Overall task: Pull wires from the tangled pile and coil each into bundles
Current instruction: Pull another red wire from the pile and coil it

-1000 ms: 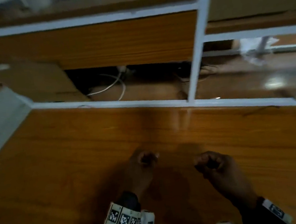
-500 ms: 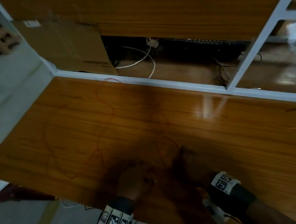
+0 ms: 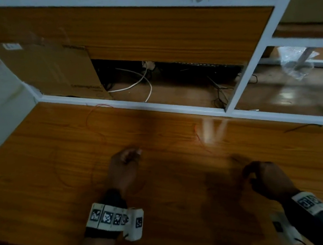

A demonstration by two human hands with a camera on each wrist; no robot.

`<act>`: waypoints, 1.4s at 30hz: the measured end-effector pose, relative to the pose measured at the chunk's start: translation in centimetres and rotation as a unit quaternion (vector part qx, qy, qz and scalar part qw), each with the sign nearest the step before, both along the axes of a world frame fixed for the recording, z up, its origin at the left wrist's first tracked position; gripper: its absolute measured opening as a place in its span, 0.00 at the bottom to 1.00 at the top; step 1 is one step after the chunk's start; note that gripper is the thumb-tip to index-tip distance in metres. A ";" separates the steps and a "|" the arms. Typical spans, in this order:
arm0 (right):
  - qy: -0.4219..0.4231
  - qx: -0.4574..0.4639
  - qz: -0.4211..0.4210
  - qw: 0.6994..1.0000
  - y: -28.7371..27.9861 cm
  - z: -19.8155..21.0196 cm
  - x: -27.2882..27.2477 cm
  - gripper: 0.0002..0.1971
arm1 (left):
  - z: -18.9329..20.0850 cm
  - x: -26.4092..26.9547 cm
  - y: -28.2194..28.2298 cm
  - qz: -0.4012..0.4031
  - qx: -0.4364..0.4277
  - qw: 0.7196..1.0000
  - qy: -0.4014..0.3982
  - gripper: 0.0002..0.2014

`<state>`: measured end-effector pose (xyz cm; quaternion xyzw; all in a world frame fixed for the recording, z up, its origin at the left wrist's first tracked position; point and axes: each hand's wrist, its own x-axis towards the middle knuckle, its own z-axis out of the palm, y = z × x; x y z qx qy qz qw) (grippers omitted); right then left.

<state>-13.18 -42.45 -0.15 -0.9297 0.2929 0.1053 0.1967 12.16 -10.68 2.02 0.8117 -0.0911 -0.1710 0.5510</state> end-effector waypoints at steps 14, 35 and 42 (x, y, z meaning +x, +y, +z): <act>-0.314 0.457 -0.240 0.797 12.3 5.3 9.8 0.19 | 1.7 -7.9 -5.3 -0.251 0.008 0.960 -0.127 0.19; -0.204 0.398 0.088 0.890 15.5 1.3 10.2 0.23 | 4.5 -4.6 -6.0 -0.123 -0.249 0.956 0.098 0.08; -0.223 0.341 0.080 0.910 14.3 0.9 10.2 0.27 | 6.1 -3.3 -7.6 -0.113 -0.371 0.887 0.250 0.06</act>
